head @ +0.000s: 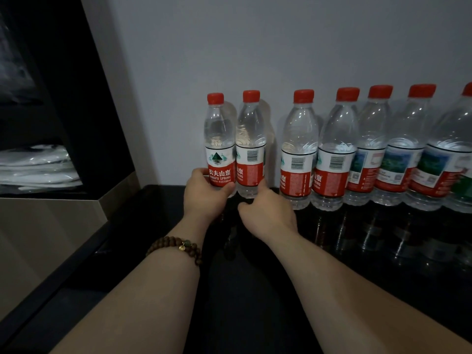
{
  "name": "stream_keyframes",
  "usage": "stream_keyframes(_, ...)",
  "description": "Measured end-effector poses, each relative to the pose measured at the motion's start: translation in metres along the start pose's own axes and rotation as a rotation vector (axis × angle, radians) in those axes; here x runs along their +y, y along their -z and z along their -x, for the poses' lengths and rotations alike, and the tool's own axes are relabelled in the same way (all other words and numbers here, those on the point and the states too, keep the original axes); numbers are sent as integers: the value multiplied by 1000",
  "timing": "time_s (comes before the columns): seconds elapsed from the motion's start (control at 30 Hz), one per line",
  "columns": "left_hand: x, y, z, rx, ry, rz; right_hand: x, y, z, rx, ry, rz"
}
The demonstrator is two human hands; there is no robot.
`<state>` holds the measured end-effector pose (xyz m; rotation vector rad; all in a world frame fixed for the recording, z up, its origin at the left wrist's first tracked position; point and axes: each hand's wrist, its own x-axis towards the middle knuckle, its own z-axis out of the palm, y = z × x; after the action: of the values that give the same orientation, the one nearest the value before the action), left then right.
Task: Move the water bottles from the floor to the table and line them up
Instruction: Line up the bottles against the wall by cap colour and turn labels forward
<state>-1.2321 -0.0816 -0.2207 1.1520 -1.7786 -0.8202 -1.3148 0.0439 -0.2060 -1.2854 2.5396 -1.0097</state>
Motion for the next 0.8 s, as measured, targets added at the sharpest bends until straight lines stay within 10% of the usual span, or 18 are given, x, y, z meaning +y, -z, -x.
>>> stream_keyframes(0.23, 0, -1, -1, 1, -3, 1, -1, 1, 3, 179, 13, -160)
stream_keyframes(0.8, 0, 0, -1, 8, 15, 3, -1, -1, 2, 3, 2, -44)
